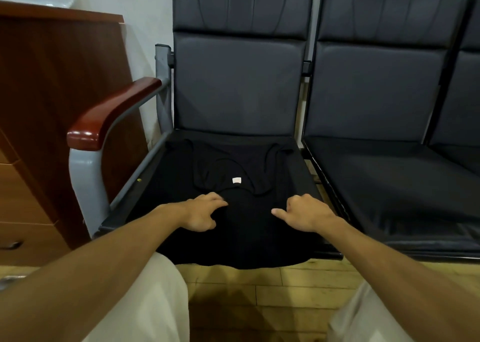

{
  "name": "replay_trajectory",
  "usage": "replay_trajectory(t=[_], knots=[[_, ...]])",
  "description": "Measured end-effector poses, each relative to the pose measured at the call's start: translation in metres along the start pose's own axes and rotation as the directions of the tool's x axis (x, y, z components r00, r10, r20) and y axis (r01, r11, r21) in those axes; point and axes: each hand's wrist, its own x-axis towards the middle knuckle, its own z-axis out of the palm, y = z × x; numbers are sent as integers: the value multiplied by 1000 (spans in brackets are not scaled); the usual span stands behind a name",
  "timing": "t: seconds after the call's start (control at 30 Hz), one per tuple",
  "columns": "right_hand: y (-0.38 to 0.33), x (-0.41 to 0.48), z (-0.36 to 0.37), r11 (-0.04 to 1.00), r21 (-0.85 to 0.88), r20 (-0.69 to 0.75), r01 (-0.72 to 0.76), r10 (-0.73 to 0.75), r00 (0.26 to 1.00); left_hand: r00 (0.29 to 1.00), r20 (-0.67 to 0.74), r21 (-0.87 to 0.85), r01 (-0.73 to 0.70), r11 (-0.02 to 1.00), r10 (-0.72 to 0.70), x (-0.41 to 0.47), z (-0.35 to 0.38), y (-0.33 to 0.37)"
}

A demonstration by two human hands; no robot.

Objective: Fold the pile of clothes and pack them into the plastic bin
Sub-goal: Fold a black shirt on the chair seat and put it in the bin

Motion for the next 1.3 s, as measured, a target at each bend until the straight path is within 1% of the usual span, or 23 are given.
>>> replay_trajectory(t=[0.07, 0.13, 0.23, 0.3, 0.37, 0.43, 0.5, 0.53, 0.57, 0.63, 0.7, 0.73, 0.77, 0.8, 0.83, 0.87, 0.93, 1.0, 1.07, 1.1, 1.2, 1.23, 1.3], knots=[[-9, -1, 1, 998, -58, -7, -27, 27, 1000, 997, 10, -43, -77, 996, 78, 1, 2, 13], [-10, 0, 0, 998, -46, -1, -47, 47, 999, 995, 37, -16, -97, 995, 98, 3, 6, 20], [-1, 5, -4, 987, 124, 37, -105, 102, 994, 995, 69, 34, -80, 996, 77, 4, 9, 17], [12, 4, -14, 947, 269, 27, -174, 173, 985, 995, 64, 24, -72, 997, 70, 3, 9, 10], [32, -5, -23, 897, 366, 15, -249, 262, 965, 996, 55, 14, -66, 998, 65, 1, 8, 2], [51, -17, -27, 886, 348, 58, -307, 306, 950, 997, 54, -3, -63, 998, 63, -2, 7, -3], [62, -24, -26, 912, 244, 126, -329, 306, 944, 996, 54, -10, -72, 997, 72, -4, 5, -7], [65, -24, -25, 923, 207, 131, -324, 302, 944, 996, 48, -8, -79, 997, 79, -6, 5, -7], [65, -23, -24, 934, 179, 105, -310, 295, 950, 996, 35, -1, -83, 997, 83, -7, 5, -7], [60, -23, -24, 966, 122, -9, -226, 229, 973, 993, -42, 46, -107, 993, 108, -10, 4, -7], [51, -23, -24, 996, 82, -147, -33, 44, 988, 975, -151, 95, -150, 984, 164, -15, 6, -5], [45, -24, -24, 995, 68, -189, 77, -63, 980, 969, -169, 85, -168, 982, 181, -18, 6, -4], [38, -26, -23, 981, 60, -195, 182, -167, 966, 972, -151, 42, -177, 983, 182, -21, 8, -5], [31, -29, -23, 963, 62, -145, 263, -252, 957, 979, -98, -17, -180, 983, 178, -25, 9, -4], [25, -30, -21, 944, 68, -57, 324, -321, 945, 984, -27, -59, -178, 982, 177, -29, 10, -4], [19, -30, -18, 933, 64, 47, 354, -357, 933, 982, 34, -52, -183, 982, 185, -34, 12, -5], [13, -30, -13, 920, 32, 183, 390, -389, 903, 973, 96, 93, -219, 971, 210, -40, 14, -6], [10, -31, -12, 918, 47, 214, 394, -394, 894, 960, 93, 273, -280, 920, 264, -41, 18, -6], [9, -33, -13, 921, 58, 234, 386, -389, 891, 950, 68, 350, -309, 885, 305, -39, 19, -6], [8, -34, -13, 925, 47, 253, 376, -375, 892, 952, 48, 324, -302, 897, 303, -38, 19, -8], [4, -41, -12, 935, -44, 316, 351, -321, 893, 965, -36, 136, -252, 958, 259, -36, 12, -14], [2, -44, -11, 928, -100, 331, 359, -309, 892, 968, -80, 70, -235, 970, 240, -36, 10, -17], [-4, -49, -7, 873, -284, 341, 395, -293, 893, 970, -178, -65, -179, 982, 165, -34, 7, -21]])
